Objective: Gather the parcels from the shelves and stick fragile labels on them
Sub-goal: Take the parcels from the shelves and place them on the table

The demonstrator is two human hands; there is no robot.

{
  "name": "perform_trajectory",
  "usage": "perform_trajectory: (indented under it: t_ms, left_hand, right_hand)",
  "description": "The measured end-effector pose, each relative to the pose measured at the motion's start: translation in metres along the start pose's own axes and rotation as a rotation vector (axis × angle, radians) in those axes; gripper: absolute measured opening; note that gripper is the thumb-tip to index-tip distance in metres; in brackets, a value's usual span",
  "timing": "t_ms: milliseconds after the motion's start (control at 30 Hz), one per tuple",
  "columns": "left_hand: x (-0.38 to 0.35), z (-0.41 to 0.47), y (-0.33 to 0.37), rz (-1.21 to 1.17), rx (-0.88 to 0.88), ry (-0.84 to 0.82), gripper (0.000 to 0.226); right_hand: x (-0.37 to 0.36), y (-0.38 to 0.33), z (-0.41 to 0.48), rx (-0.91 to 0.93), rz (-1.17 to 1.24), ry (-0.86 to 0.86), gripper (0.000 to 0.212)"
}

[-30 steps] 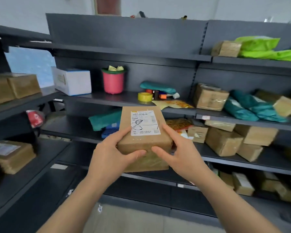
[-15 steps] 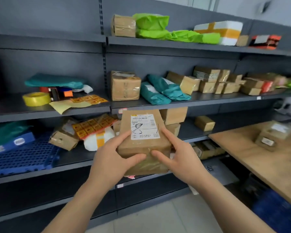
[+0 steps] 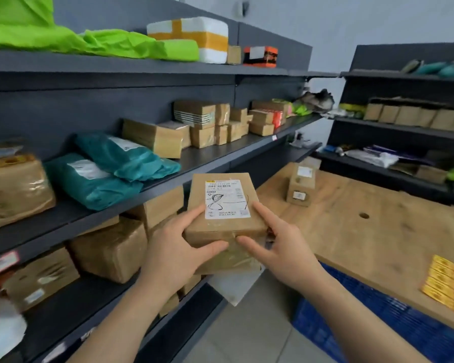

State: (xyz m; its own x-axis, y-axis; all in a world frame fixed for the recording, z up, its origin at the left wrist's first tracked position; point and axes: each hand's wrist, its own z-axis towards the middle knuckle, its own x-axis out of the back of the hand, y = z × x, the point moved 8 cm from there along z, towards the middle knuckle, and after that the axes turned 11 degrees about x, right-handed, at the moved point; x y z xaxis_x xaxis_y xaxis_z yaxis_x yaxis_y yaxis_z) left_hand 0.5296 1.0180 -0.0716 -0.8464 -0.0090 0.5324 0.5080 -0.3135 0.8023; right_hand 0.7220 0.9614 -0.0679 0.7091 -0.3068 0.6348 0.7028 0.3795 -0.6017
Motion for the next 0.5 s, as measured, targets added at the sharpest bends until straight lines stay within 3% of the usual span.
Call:
perform_trajectory:
  t_ms: [300,500]
  left_hand:
    - [-0.139,0.085,0.028,-0.076,-0.056,-0.275,0.08]
    - [-0.238,0.138,0.065,-0.116,-0.082,-0.384,0.078]
  right_hand:
    - [0.064,0.115,0.004,-0.216,-0.138,0.12,0.082]
    - [0.123,0.199,0.017,-0.259,-0.233,0.167,0.08]
